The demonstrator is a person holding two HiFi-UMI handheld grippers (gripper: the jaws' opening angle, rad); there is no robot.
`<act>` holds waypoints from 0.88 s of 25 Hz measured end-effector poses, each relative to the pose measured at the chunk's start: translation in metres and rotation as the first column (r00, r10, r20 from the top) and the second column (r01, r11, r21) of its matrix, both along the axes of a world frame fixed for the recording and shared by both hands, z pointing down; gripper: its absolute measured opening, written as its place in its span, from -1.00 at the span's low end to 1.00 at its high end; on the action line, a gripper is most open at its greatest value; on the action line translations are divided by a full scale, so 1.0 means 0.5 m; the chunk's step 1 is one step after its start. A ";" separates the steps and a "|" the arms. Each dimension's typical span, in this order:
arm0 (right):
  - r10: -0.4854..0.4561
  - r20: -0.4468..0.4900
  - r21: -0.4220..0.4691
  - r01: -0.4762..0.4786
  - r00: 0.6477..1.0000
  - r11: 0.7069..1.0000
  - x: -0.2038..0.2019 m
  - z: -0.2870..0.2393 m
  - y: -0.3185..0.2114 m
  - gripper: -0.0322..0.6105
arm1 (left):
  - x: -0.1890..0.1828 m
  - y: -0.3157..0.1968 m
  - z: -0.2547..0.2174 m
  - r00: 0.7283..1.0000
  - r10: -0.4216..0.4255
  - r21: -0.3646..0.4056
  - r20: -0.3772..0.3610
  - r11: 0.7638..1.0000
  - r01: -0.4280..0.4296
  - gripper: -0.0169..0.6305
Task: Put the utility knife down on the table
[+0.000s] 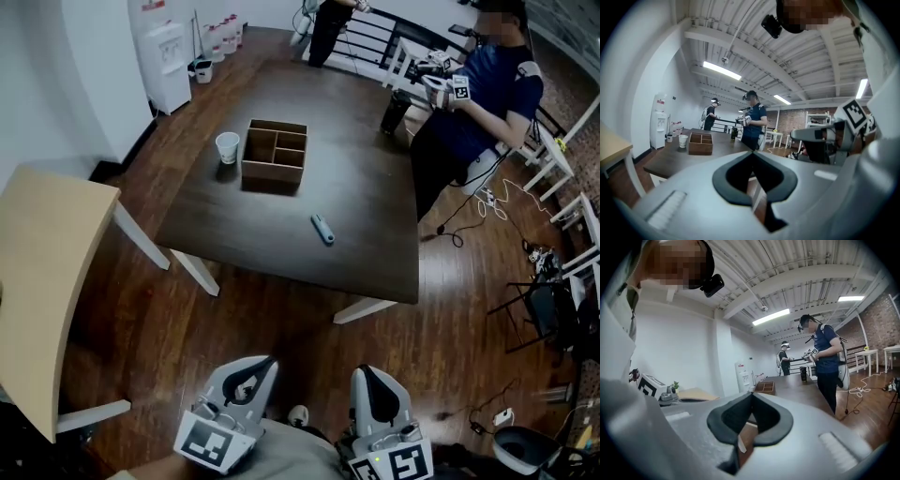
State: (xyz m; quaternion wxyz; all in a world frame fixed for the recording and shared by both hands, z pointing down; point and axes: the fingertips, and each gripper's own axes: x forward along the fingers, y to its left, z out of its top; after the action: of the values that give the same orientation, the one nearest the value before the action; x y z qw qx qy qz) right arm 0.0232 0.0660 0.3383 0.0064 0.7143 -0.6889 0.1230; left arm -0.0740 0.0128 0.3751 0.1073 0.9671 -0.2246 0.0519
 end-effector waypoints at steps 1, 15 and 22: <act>-0.005 0.001 0.003 0.005 1.000 1.000 0.003 0.003 0.013 -0.89 | 0.012 0.018 -0.010 1.000 -0.010 0.001 -0.006 1.000 0.010 -0.93; -0.080 0.007 0.034 0.080 0.997 0.996 0.043 0.047 0.199 -0.90 | 0.075 0.273 0.018 0.995 -0.094 -0.027 0.040 0.995 0.095 -0.93; -0.093 0.011 0.048 0.093 0.996 0.995 0.059 0.061 0.268 -0.90 | 0.064 0.294 0.021 0.996 -0.084 0.005 0.031 0.996 0.084 -0.93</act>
State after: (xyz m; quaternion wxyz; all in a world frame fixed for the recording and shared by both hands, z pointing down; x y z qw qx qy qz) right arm 0.0526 0.1999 0.3690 -0.0094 0.6805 -0.7242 0.1110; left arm -0.0418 0.1601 0.3853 0.1043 0.9560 -0.2670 0.0622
